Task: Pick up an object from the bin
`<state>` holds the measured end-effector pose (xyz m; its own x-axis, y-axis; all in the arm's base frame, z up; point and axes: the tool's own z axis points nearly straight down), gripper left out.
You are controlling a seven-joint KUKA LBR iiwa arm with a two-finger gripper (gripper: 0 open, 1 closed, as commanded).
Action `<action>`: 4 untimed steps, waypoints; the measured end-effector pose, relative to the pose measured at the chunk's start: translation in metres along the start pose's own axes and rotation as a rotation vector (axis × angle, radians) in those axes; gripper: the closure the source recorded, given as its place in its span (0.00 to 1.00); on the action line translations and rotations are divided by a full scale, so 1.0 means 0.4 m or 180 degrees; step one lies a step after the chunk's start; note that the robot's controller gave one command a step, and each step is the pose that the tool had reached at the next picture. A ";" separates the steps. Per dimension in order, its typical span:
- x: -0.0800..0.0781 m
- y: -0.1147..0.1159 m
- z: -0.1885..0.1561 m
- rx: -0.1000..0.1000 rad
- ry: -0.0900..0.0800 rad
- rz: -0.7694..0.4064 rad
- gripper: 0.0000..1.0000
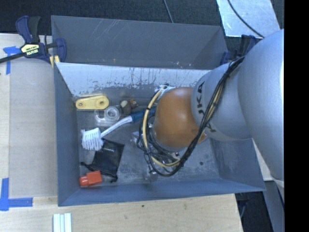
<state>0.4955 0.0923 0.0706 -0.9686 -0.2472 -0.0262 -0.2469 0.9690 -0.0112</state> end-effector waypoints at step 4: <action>-0.072 -0.081 -0.112 -0.0006 0.0010 -0.0537 0.00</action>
Offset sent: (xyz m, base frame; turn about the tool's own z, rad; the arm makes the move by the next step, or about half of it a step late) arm 0.0487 -0.0159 0.0286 -0.1380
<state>0.5300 0.0682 0.1167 -0.9135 -0.4062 -0.0211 -0.4060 0.9138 -0.0132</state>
